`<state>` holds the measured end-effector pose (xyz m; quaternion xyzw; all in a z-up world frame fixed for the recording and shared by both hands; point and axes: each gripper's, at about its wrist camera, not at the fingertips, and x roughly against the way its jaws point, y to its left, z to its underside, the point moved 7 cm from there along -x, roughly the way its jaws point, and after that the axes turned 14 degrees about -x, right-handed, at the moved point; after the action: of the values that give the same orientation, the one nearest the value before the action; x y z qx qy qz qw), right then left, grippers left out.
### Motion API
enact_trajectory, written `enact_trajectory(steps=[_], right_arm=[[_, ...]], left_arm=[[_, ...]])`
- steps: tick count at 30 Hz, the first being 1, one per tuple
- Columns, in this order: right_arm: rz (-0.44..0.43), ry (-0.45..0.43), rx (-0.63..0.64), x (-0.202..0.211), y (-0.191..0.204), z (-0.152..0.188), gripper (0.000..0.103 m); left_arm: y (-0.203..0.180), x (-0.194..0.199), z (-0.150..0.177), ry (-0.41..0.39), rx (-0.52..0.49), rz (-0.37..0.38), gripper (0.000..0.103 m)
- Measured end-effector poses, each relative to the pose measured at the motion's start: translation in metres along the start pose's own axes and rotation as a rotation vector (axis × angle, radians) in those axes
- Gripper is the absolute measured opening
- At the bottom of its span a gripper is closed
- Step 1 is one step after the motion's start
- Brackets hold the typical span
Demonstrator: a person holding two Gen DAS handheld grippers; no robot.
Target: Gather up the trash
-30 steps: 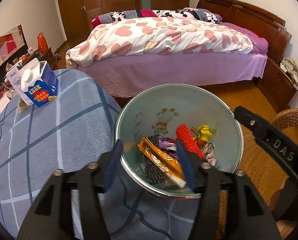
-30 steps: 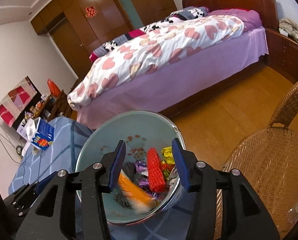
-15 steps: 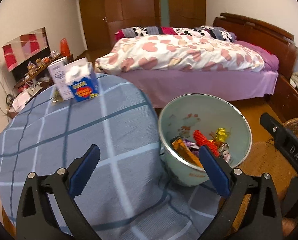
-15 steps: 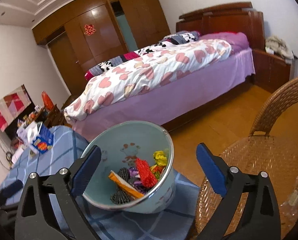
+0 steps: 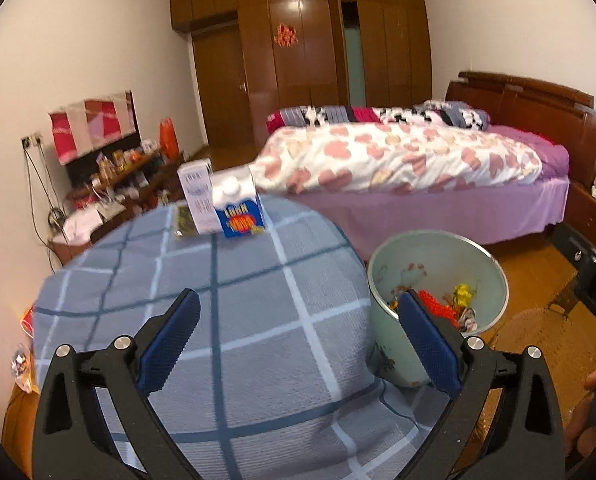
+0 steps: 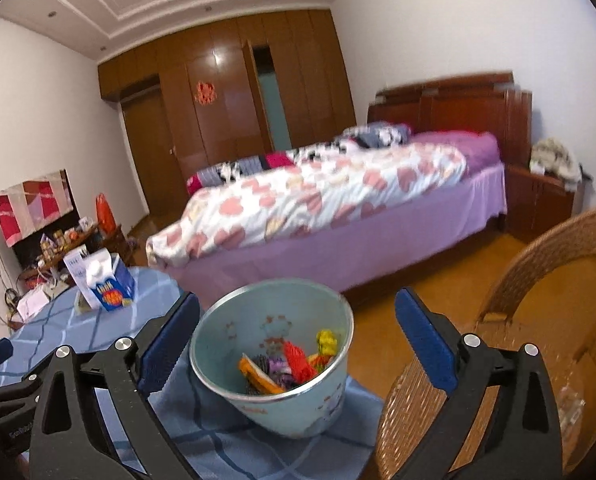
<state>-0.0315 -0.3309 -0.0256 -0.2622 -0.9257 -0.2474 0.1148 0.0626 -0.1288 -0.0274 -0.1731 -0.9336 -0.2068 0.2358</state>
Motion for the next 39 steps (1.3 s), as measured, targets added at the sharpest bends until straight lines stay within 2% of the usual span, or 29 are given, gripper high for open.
enact_trajectory(steps=[6,17,39], right_arm=[[-0.023,-0.08,-0.018,0.029,0.005,-0.019,0.098],[-0.021,-0.116,-0.014,0.039,0.006,-0.026,0.098],[-0.019,-0.102,-0.021,0.037,0.005,-0.028,0.098]], left_arm=[[0.003,0.019,-0.009,-0.041,0.007,0.004,0.097],[0.001,0.035,-0.014,-0.074,0.002,0.014,0.097],[0.001,0.041,-0.018,-0.089,0.007,0.014,0.097]])
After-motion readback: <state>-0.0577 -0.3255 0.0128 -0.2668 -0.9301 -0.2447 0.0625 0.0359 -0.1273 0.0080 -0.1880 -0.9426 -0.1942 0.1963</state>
